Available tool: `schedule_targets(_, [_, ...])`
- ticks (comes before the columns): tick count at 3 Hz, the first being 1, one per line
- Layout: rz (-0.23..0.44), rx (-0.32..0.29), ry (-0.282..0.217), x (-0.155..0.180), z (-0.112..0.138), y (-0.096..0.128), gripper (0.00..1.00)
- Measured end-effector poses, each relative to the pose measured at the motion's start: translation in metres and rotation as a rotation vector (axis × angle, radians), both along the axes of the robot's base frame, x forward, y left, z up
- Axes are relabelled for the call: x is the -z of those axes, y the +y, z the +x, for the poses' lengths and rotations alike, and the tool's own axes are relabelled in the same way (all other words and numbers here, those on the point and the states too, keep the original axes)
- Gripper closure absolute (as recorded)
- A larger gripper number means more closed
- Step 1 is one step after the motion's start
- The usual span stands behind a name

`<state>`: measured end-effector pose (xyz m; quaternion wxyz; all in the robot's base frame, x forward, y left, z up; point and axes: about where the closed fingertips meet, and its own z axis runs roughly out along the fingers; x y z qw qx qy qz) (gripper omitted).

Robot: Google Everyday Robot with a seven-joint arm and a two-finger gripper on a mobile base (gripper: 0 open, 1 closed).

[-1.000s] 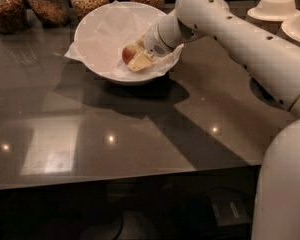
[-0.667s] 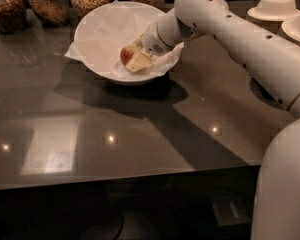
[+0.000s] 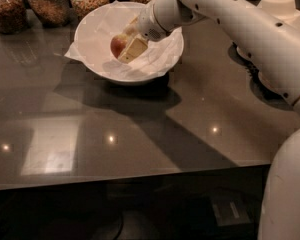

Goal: Pick apple from white bowl

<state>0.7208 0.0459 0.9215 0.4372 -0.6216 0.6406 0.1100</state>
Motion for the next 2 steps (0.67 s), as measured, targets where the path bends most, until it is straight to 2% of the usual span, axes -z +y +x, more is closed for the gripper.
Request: schedule_targets(2, [0.044,-0.066,-0.085,-0.067,-0.039,-0.021,1.0])
